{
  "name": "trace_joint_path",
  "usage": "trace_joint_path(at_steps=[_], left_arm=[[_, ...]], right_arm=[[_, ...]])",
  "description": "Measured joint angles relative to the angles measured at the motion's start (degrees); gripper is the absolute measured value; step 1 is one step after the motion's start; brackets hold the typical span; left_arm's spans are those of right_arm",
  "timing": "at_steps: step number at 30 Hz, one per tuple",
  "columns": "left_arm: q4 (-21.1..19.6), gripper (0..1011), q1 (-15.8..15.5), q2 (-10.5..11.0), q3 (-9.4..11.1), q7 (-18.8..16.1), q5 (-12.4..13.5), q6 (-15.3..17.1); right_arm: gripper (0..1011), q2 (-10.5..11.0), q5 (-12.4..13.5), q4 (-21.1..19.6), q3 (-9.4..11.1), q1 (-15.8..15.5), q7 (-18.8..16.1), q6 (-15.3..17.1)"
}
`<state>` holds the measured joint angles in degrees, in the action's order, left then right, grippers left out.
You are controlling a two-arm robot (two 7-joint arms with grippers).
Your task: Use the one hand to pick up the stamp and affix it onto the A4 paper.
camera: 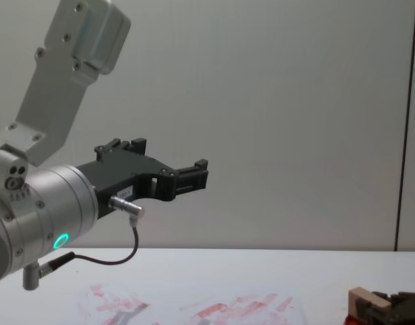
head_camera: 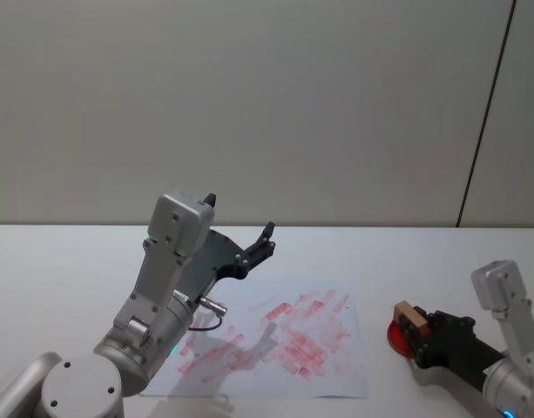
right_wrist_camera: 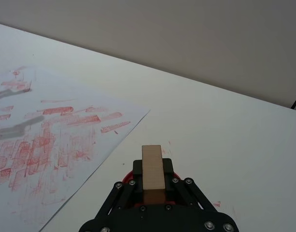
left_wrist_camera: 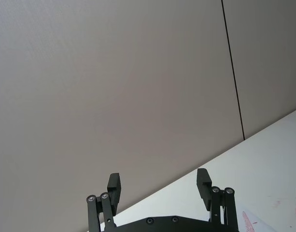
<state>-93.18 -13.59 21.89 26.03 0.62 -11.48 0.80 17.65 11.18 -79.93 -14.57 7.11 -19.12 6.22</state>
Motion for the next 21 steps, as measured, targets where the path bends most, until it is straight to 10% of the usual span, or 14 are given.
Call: trace_joint_path(at_steps=[21], left_arm=[[0.0,1002,0.0,0.0,0.0,0.0,0.0,0.0]], right_arm=[[217,-0.2,1.1,-3.4,-0.7,-0.3,-3.1,-1.6]])
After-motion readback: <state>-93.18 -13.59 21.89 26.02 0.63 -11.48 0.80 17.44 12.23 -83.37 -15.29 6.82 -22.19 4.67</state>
